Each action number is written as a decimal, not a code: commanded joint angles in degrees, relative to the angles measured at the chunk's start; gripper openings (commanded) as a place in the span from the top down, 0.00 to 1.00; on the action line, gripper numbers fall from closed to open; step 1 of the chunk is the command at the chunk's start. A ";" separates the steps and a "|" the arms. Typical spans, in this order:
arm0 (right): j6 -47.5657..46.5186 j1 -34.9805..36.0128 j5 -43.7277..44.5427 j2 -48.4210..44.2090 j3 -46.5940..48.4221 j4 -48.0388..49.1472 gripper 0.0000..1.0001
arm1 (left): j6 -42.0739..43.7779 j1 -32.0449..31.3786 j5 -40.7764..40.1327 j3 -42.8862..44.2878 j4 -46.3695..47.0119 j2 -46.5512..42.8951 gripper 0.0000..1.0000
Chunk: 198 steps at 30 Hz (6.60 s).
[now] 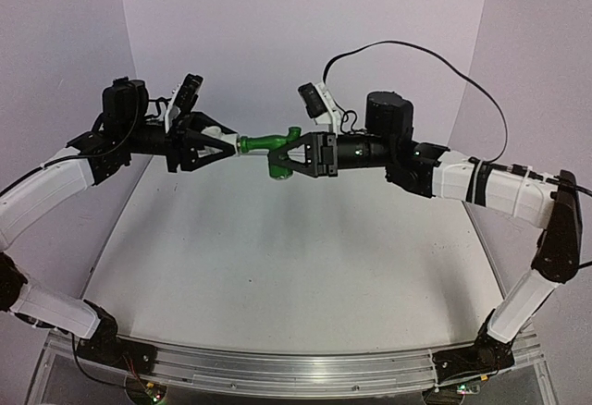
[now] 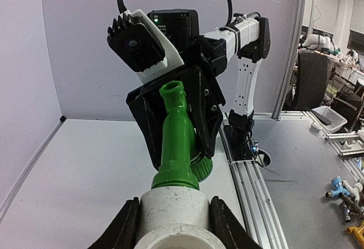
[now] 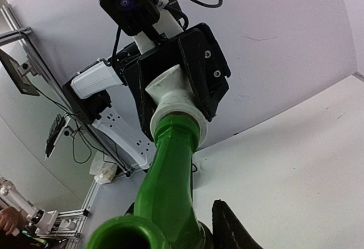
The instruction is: Install the water faucets
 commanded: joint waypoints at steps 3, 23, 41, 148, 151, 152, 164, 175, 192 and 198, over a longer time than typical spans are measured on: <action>-14.25 1.10 17.40 -6.88 1.57 -12.65 1.00 | 8.79 -2.46 4.19 5.59 0.76 6.24 1.00; 22.21 -6.89 -0.49 -3.23 12.37 -10.80 1.00 | 81.93 -3.01 1.40 17.24 -1.37 13.15 1.00; 26.50 -10.27 4.63 -2.18 15.06 -8.49 0.35 | 92.26 -2.87 -5.00 9.58 18.46 11.61 1.00; -47.37 -7.93 6.38 -10.66 9.25 -22.31 0.02 | -27.32 0.52 2.83 22.15 -6.44 8.61 1.00; -47.36 -7.16 5.37 -8.05 11.45 -22.22 0.02 | -28.55 0.51 4.61 20.20 -6.58 6.37 1.00; -46.76 -7.02 4.78 -7.19 12.43 -21.96 0.02 | -28.56 0.52 5.59 19.71 -6.59 5.84 1.00; -36.82 -5.19 -0.56 -0.20 19.56 -19.10 0.16 | -27.42 0.43 11.45 21.01 -7.17 9.27 1.00; -32.18 -3.43 -3.49 3.27 23.16 -19.09 0.44 | -27.44 0.45 11.84 24.27 -7.85 13.04 1.00; -21.39 -3.43 0.01 4.29 22.64 -17.46 1.00 | -13.24 0.09 1.88 21.02 -8.88 8.62 1.00; -2.80 -3.44 1.26 3.75 20.05 -10.36 1.00 | 39.72 -4.63 -12.09 9.13 -7.10 -0.55 1.00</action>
